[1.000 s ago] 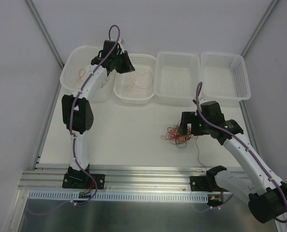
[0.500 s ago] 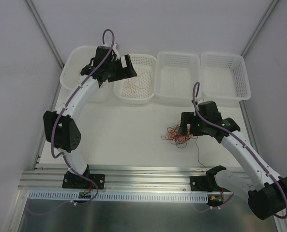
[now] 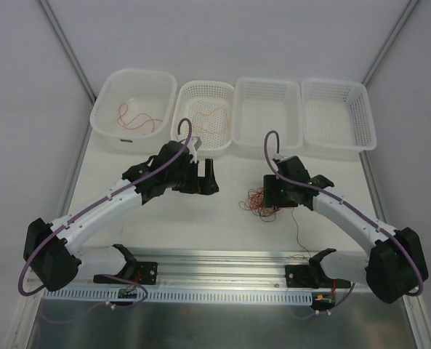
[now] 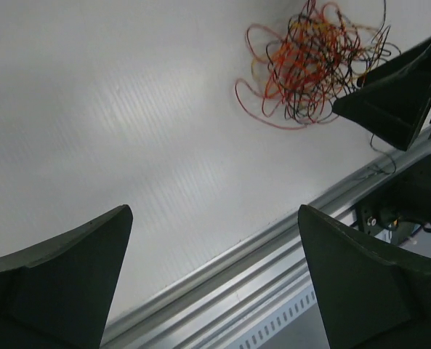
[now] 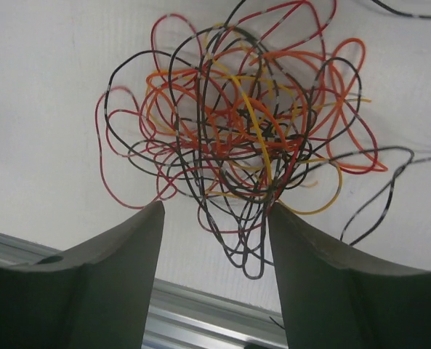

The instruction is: Untangle the cables

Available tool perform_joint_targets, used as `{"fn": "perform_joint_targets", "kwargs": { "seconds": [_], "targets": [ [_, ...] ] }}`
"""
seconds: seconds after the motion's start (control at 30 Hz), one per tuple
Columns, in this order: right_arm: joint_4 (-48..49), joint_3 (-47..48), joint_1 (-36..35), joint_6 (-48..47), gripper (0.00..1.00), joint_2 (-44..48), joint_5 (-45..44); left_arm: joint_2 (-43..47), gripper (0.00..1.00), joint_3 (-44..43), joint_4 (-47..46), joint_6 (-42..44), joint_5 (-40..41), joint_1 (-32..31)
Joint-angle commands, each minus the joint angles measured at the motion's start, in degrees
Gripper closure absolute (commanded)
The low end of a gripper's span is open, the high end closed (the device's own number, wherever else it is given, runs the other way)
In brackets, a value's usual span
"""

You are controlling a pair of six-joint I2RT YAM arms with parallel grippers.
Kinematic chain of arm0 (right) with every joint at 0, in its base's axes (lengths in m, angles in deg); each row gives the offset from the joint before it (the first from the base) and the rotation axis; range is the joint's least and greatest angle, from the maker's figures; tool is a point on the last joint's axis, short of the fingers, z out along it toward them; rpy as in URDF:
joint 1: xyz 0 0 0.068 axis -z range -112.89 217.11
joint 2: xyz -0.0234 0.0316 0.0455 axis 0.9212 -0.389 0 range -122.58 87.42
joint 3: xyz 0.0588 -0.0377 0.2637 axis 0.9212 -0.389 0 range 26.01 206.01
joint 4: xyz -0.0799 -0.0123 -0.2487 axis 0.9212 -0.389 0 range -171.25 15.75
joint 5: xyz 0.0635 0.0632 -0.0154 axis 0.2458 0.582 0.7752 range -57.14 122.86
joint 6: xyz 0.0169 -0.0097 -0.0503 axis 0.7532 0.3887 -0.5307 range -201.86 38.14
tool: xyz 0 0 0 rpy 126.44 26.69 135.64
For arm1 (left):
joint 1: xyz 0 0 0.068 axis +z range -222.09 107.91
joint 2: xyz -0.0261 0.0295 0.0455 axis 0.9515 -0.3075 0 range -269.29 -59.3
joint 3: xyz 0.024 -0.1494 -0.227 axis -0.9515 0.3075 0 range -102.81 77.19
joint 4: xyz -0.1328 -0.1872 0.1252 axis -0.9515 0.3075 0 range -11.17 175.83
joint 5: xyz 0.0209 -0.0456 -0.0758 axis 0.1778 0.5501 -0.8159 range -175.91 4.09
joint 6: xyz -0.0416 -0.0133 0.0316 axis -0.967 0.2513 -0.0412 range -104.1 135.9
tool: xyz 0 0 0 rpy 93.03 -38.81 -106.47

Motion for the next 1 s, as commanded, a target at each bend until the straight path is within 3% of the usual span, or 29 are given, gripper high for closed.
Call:
{"fn": "perform_joint_targets", "kwargs": {
  "seconds": [0.0,0.13,0.23,0.33,0.4,0.67,0.83,0.97],
  "targets": [
    [7.3,1.9,-5.7,2.2,0.39,-4.0,1.5,6.9,0.01,6.0,-0.5,-5.4,4.1,-2.0],
    [8.1,10.8,-13.1,-0.2,0.47,-12.9,0.7,14.0,0.01,13.9,-0.5,-7.8,5.4,-2.4],
    [5.4,16.3,-18.0,-3.8,0.47,-17.7,2.2,16.7,0.01,17.1,-0.4,-8.7,5.5,-2.4],
    [2.9,19.5,-21.3,-3.6,0.47,-17.6,-0.3,17.4,0.01,18.5,-0.4,-9.2,4.9,-2.4],
    [2.9,17.8,-21.6,-1.5,0.46,-14.1,-0.3,17.3,0.01,18.6,-0.5,-9.6,4.9,-2.5],
    [-7.9,10.7,-20.8,3.3,0.49,-1.4,-15.5,10.8,0.02,15.4,-1.4,-8.5,4.9,-3.0],
    [-6.6,3.0,-17.6,7.2,0.53,3.1,-11.6,5.2,0.02,12.0,-3.4,-10.2,5.0,-3.9],
    [-1.8,-1.4,-16.8,8.4,0.53,1.0,-5.5,1.1,0.03,10.8,-5.0,-11.8,5.0,-4.5]
  ]
}}
